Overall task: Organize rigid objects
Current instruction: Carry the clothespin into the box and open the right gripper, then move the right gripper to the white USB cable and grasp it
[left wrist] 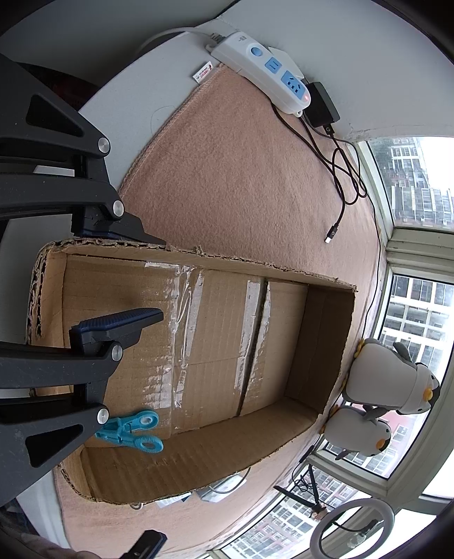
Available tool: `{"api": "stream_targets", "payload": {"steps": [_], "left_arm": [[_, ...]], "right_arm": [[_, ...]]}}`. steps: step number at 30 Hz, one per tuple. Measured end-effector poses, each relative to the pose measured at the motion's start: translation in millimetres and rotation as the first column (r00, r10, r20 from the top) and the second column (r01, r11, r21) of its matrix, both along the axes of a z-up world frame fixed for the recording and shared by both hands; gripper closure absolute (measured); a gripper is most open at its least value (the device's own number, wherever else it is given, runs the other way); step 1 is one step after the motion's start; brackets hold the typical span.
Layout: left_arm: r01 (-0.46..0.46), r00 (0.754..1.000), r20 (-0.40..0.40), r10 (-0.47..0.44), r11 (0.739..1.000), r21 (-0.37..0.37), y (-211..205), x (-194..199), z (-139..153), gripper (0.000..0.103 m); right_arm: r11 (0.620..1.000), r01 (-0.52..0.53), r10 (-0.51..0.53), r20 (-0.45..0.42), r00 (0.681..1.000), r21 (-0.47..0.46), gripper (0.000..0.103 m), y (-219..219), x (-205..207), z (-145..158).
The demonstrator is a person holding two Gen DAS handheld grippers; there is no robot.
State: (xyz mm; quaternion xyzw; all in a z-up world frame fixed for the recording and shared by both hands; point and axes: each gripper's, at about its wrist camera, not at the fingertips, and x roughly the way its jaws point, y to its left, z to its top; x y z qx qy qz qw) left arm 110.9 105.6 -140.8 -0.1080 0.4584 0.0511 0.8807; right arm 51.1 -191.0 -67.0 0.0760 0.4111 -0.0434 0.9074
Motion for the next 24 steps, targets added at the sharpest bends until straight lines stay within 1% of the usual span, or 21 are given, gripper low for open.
{"api": "stream_targets", "payload": {"steps": [6,11,14,18,24], "left_arm": [[0.001,1.000,0.000,-0.001,1.000,0.000,0,0,0,0.068],[0.002,1.000,-0.002,-0.002,1.000,0.003,0,0,0,0.068],[0.003,1.000,-0.001,-0.003,1.000,0.004,0,0,0,0.068],[0.002,1.000,-0.002,-0.002,1.000,0.004,0,0,0,0.068],[0.002,1.000,-0.002,-0.002,1.000,0.004,0,0,0,0.068]], "right_arm": [[0.996,-0.085,0.085,-0.036,0.996,-0.005,0.058,10,5,-17],[0.995,-0.086,0.083,-0.067,0.994,-0.043,0.058,17,12,-29],[0.995,-0.067,0.061,-0.081,0.995,-0.072,0.058,14,16,-33],[0.998,-0.056,0.052,-0.099,0.994,-0.038,0.058,5,17,-38],[0.995,-0.095,0.091,-0.110,0.990,-0.026,0.058,11,13,-40]]}}
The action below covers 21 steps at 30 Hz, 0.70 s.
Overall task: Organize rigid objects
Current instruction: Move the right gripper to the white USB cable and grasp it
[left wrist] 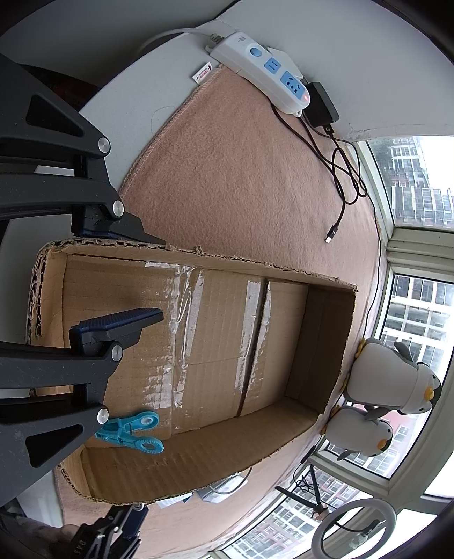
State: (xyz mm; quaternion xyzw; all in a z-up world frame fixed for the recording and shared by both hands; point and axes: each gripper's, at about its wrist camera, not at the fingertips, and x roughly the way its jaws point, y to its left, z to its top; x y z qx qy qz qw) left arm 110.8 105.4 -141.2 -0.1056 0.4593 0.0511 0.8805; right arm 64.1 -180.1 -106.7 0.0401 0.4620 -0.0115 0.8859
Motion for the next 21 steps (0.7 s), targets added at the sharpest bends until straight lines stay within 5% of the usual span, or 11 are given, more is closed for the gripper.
{"api": "stream_targets", "payload": {"steps": [11,21], "left_arm": [[-0.001,1.000,0.001,0.001,1.000,-0.002,0,0,0,0.068],[-0.001,1.000,0.002,0.001,1.000,-0.002,-1,0,0,0.068]], "right_arm": [[0.994,-0.108,0.110,-0.045,0.993,0.033,0.058,24,-9,0],[0.996,-0.093,0.093,-0.066,0.993,0.003,0.059,21,14,-5]]}}
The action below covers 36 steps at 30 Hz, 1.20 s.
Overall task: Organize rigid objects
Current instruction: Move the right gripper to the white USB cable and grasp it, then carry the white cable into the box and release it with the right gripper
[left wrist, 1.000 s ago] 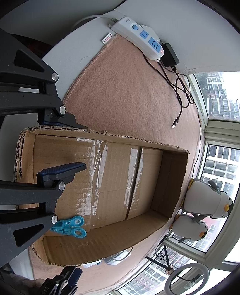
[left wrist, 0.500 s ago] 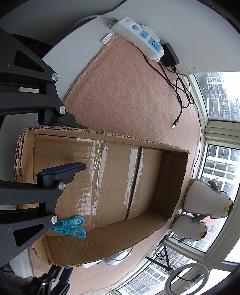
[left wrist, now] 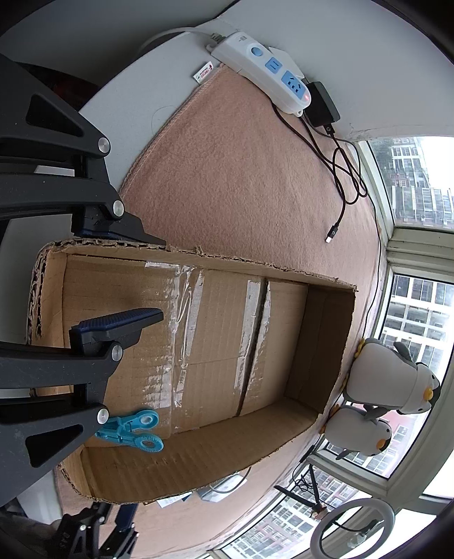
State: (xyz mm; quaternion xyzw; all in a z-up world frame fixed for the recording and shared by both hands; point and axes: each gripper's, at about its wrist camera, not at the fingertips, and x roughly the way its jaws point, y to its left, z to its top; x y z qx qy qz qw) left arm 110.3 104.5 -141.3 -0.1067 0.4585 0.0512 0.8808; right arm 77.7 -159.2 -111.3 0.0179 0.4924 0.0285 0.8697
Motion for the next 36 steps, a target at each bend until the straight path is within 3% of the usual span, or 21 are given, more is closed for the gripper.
{"api": "stream_targets", "payload": {"steps": [4,13,16,28,36], "left_arm": [[0.001,1.000,0.000,-0.001,1.000,0.000,0,0,0,0.068],[0.001,1.000,0.000,-0.001,1.000,0.000,0,0,0,0.068],[0.000,1.000,0.000,0.000,1.000,0.000,0,0,0,0.068],[0.001,1.000,0.000,-0.001,1.000,-0.001,1,0,0,0.068],[0.001,1.000,-0.001,-0.001,1.000,-0.003,0,0,0,0.068]], "right_arm": [[1.000,-0.009,0.009,-0.008,1.000,-0.019,0.068,2,9,-1],[0.989,-0.055,0.052,-0.025,0.998,-0.139,0.073,22,18,-8],[0.988,-0.049,0.046,-0.026,0.999,-0.144,0.081,21,18,-7],[0.997,-0.001,0.002,0.006,1.000,-0.077,0.087,10,5,-1],[0.999,0.027,-0.029,0.125,0.992,0.019,0.087,13,-6,41]]}}
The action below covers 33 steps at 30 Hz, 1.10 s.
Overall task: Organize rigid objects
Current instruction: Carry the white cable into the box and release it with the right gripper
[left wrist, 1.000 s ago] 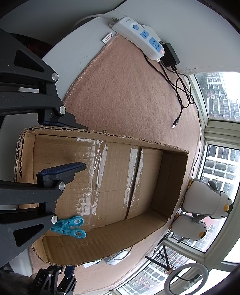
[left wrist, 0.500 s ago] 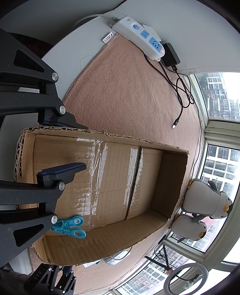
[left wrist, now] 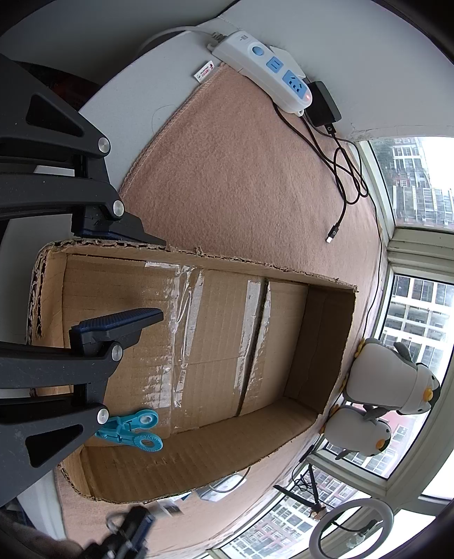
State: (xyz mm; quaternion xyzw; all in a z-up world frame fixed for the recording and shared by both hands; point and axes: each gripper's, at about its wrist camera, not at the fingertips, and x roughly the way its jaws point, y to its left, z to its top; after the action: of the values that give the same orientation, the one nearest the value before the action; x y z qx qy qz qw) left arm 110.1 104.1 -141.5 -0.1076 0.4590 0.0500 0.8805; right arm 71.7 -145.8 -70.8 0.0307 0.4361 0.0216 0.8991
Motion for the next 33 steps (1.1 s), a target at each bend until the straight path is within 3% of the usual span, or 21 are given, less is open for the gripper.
{"api": "stream_targets", "payload": {"steps": [5,9,21,33], "left_arm": [[-0.002,1.000,0.000,0.002,1.000,-0.003,-2,-1,0,0.068],[-0.003,1.000,0.000,0.003,1.000,-0.006,-1,0,0,0.068],[0.001,1.000,0.000,-0.001,1.000,-0.006,0,0,0,0.068],[0.004,1.000,-0.001,-0.004,1.000,-0.003,-2,0,0,0.068]], "right_arm": [[0.998,-0.066,0.066,0.072,0.995,-0.002,0.087,29,6,28],[0.993,-0.115,0.115,0.092,0.989,-0.011,0.087,55,18,33],[0.984,-0.181,0.181,0.045,0.983,-0.004,0.087,95,58,12],[0.981,-0.192,0.192,-0.001,0.981,-0.019,0.086,106,77,-5]]}}
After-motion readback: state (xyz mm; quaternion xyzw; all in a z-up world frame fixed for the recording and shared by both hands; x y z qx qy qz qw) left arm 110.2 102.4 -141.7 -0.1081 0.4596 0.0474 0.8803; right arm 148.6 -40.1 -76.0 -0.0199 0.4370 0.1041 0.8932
